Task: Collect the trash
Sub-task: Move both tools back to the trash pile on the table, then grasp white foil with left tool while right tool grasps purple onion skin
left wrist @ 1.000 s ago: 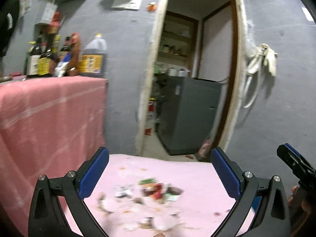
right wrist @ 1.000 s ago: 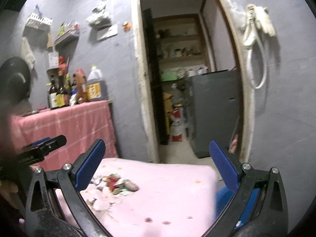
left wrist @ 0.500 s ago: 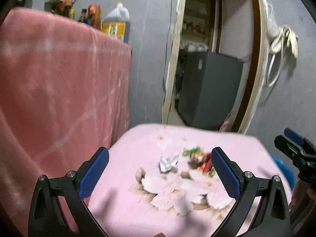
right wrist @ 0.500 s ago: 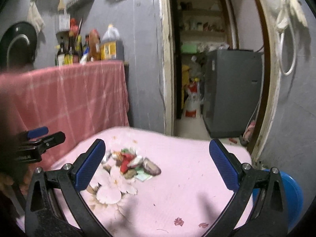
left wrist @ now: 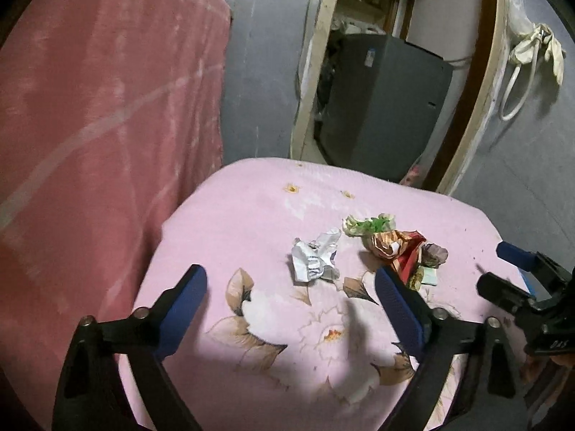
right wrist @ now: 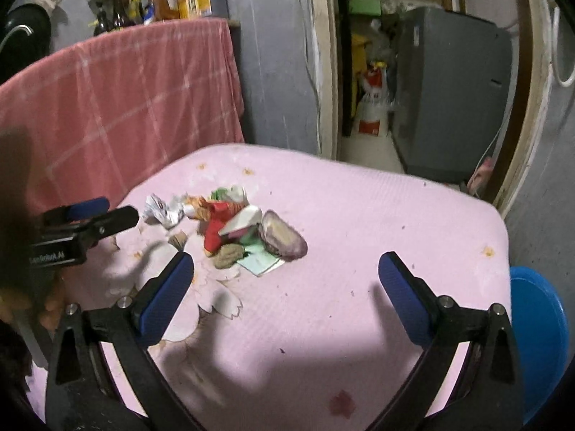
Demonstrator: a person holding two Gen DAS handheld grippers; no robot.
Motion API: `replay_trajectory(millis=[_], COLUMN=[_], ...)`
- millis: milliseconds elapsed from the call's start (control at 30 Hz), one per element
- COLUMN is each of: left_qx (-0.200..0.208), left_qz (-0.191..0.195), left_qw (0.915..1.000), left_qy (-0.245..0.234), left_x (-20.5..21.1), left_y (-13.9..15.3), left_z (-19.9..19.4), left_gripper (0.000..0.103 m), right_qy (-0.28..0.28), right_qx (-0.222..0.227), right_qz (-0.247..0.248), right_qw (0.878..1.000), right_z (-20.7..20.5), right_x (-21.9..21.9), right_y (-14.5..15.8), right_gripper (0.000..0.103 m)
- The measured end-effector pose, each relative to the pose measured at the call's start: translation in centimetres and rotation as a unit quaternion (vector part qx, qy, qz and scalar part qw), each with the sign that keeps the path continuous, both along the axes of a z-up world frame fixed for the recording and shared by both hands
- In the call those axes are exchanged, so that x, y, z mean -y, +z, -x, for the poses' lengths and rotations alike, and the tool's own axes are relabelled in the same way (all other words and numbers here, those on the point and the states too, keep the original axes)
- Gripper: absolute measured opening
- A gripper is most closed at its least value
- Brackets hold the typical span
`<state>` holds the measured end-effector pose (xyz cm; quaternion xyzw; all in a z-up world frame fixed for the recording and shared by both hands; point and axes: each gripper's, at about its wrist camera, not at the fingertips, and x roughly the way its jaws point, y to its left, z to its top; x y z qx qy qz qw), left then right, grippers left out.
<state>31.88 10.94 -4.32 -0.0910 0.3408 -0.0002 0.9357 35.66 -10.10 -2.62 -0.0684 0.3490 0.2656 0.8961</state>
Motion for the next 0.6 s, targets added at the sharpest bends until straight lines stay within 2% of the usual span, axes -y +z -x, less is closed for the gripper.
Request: replay_trajectory(millis=[133, 200, 367, 467, 600], left_qx=[-0.024, -0.037, -0.046, -0.048, -0.050], left_qz=[0.010, 0.014, 0.023, 0.028, 0.030], left_qw=[0.9996, 0.9991, 0.9985, 0.9982, 0.9979], left_qy=[-0.013, -0.016, -0.020, -0.024, -0.027], left_x=[0.1, 0.0, -0.1, -0.1, 0.0], left_y=[-0.6, -0.9, -0.9, -0.7, -0.6], left_z=[-1.4, -2.2, -2.6, -2.9, -3.2], left_gripper=[0.068, 0.062, 0.056, 0.052, 0.040], right_qy=[0.001, -0.001, 0.009, 0.006, 0.010], right_qx=[-0.027, -0.039, -0.081, -0.089, -0.093], right_qz=[0.015, 0.023, 0.032, 0.038, 0.043], right_qw=[1.000, 0.999, 0.996, 0.995, 0.995], right_z=[-1.1, -1.9, -4.0, -5.1, -5.5], right_x=[-0.6, -1.0, -1.8, -2.2, -2.6], right_y=[-0.8, -1.1, -1.9, -2.1, -2.3], right_gripper=[0.088, 0.083, 0.071, 0.066, 0.058])
